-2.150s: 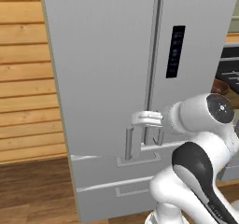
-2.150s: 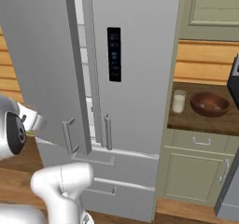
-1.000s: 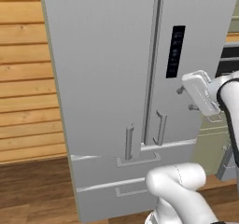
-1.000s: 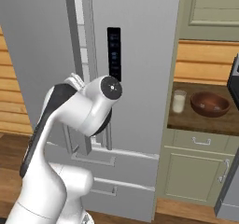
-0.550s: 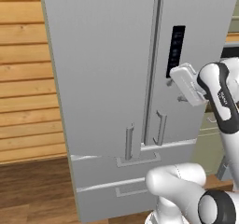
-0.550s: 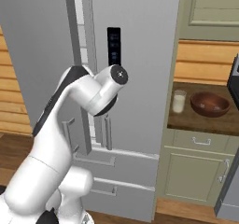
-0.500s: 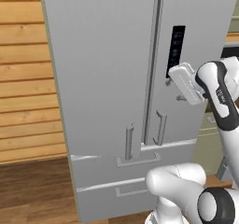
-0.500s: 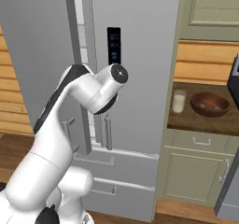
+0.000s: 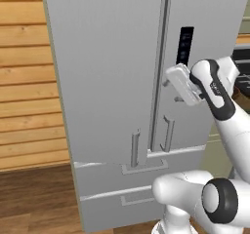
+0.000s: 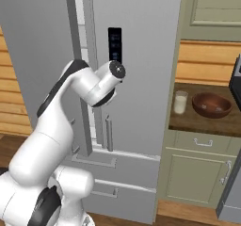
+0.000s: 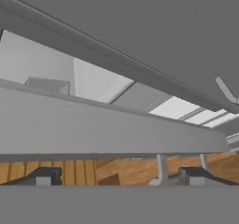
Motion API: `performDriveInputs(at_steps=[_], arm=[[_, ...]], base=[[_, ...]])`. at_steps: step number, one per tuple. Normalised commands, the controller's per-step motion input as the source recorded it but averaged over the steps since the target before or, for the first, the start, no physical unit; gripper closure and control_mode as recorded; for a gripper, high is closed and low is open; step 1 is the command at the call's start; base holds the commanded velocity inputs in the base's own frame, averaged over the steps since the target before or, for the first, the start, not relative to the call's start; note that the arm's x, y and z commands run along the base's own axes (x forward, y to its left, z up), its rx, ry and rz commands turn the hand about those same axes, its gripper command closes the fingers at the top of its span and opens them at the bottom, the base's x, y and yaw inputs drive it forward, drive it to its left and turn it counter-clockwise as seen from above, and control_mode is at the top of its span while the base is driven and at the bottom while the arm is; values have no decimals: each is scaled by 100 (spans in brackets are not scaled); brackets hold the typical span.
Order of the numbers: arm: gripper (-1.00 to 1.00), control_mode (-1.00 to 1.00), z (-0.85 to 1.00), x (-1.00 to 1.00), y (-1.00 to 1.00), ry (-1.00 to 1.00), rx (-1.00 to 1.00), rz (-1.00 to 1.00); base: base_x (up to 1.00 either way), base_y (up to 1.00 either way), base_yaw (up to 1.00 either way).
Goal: Grab a lemon wedge from the fridge and one ice cube from the ice bowl, and put them in the glass of lemonade.
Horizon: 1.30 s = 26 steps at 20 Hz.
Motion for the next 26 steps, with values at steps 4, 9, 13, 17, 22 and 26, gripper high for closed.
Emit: performDriveInputs(at_steps=[4,9,13,17,22,26], arm=[[-100,-100,-5,34,0,0,0,0],[-100,-100,-5,27,5,0,0,0],[-100,-100,-1,27,11,-3,0,-1],[-100,-100,0,17,9,-13,1,-4],[-100,-100,0,11,22,-11,0,-4],[-100,-100,-3,1,48,-10,0,-2]], base=[[0,0,0],[0,0,0],[0,0,0],[0,0,0],[0,0,0],[0,0,0]])
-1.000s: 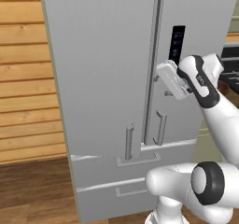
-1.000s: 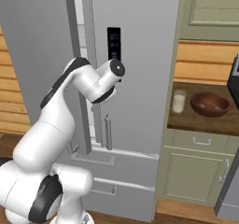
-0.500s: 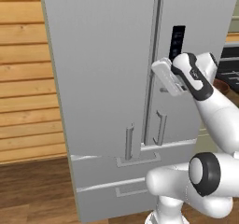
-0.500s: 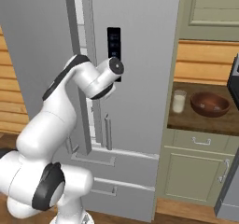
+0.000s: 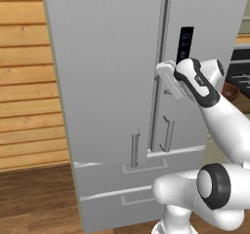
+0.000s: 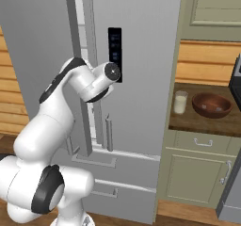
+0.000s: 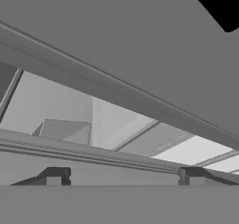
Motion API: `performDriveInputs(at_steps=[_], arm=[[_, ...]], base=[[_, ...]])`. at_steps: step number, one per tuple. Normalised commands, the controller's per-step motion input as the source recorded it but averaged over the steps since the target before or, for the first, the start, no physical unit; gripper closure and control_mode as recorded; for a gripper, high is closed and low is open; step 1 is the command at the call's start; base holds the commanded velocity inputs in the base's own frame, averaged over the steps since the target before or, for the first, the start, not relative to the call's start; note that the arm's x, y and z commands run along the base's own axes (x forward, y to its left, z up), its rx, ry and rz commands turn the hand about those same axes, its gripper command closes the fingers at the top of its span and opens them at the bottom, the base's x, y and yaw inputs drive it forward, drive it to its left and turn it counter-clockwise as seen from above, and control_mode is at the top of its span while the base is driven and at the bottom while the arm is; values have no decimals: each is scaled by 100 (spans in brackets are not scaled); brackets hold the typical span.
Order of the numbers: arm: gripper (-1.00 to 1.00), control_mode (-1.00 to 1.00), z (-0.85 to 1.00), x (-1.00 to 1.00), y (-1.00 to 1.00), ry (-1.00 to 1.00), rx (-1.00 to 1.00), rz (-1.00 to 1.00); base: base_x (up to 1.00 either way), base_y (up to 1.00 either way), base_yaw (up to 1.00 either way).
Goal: Grab a lemon wedge from the fridge and one ice cube from the ice bowl, and put them in the glass of lemonade.
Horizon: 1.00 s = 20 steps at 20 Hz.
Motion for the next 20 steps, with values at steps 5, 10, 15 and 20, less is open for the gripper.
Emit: performDriveInputs(at_steps=[5,10,15,20], arm=[[-100,-100,0,-4,76,-6,0,0],[-100,-100,0,-34,98,0,1,7],[-100,-100,1,-55,100,2,5,21],[-100,-100,0,-71,100,2,1,25]], base=[[0,0,0],[0,0,0],[0,0,0],[0,0,0]])
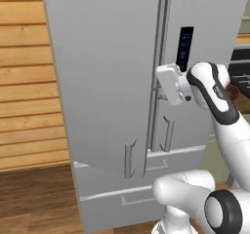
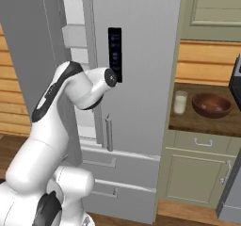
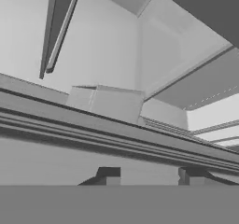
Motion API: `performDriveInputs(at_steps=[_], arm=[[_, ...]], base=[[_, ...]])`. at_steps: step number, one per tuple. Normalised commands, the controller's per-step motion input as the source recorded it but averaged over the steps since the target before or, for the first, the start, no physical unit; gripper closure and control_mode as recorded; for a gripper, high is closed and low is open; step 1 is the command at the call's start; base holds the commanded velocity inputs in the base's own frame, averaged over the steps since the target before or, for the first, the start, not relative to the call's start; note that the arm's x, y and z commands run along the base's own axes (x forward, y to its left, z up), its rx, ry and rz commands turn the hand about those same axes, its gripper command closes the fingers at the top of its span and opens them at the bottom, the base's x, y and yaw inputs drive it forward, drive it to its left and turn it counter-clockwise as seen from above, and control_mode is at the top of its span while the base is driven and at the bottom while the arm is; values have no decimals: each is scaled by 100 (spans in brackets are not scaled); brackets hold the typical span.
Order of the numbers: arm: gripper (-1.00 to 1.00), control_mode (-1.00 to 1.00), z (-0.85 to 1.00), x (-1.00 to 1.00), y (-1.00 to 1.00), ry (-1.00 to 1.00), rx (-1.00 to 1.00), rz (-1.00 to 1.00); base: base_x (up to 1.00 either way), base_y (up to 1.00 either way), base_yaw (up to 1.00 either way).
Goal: Grab a lemon wedge from the fridge and one ice cube from the ice bowl, and put them in the glass of lemonade.
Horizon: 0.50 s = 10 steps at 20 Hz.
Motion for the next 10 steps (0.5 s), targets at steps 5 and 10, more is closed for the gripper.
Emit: performDriveInputs(at_steps=[5,10], arm=[[-100,-100,0,-66,100,2,0,25],[-100,-100,0,-48,100,3,0,22]], base=[[0,0,0],[0,0,0]])
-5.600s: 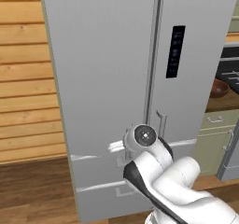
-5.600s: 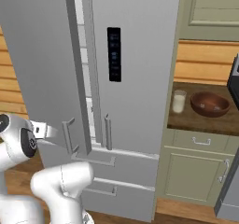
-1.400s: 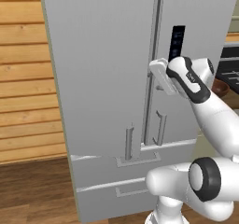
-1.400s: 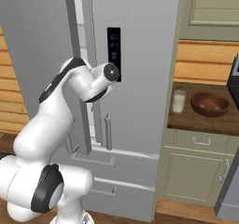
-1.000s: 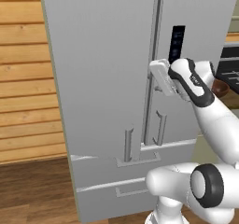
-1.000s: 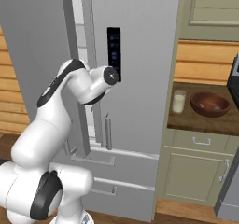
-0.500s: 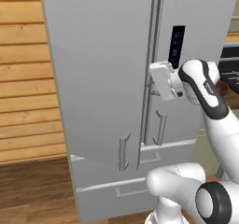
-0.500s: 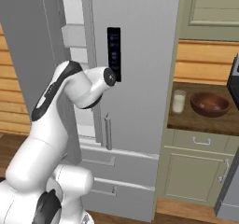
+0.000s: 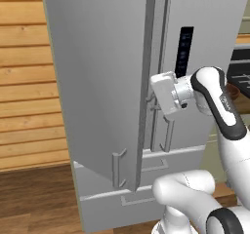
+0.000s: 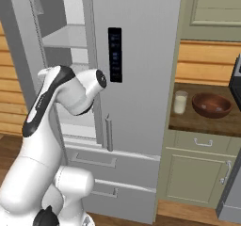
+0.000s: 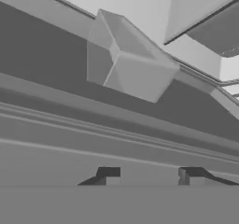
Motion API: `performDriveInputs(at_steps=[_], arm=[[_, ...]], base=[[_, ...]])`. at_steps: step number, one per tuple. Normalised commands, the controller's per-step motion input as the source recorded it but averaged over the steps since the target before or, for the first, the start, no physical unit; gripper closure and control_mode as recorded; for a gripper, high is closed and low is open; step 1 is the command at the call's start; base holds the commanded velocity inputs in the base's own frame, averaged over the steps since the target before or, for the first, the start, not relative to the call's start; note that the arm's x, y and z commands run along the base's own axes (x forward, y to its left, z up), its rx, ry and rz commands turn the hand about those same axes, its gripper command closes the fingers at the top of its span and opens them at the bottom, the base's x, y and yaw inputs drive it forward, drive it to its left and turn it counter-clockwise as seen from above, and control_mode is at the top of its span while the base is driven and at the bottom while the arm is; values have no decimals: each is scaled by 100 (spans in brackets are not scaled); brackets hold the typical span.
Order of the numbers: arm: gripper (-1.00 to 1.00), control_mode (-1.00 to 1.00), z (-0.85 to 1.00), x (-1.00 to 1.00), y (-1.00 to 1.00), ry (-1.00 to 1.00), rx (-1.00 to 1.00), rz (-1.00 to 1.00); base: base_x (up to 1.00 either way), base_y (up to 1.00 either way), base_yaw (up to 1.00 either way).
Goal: Grab a lemon wedge from the fridge and one ice cube from the ice bowl, and put them in the glass of lemonade.
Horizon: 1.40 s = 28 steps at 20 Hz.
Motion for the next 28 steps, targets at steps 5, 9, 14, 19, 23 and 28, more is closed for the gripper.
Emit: performDriveInputs(at_steps=[5,9,14,19,23,28], arm=[[-100,-100,0,-32,100,1,0,16],[-100,-100,0,-27,100,0,0,12],[-100,-100,0,-16,100,0,0,9],[-100,-100,-4,0,100,0,0,4],[-100,-100,0,3,33,-1,0,0],[-100,-100,31,-54,-92,-21,3,-2]], base=[[0,0,0],[0,0,0],[0,0,0],[0,0,0],[0,0,0],[0,0,0]])
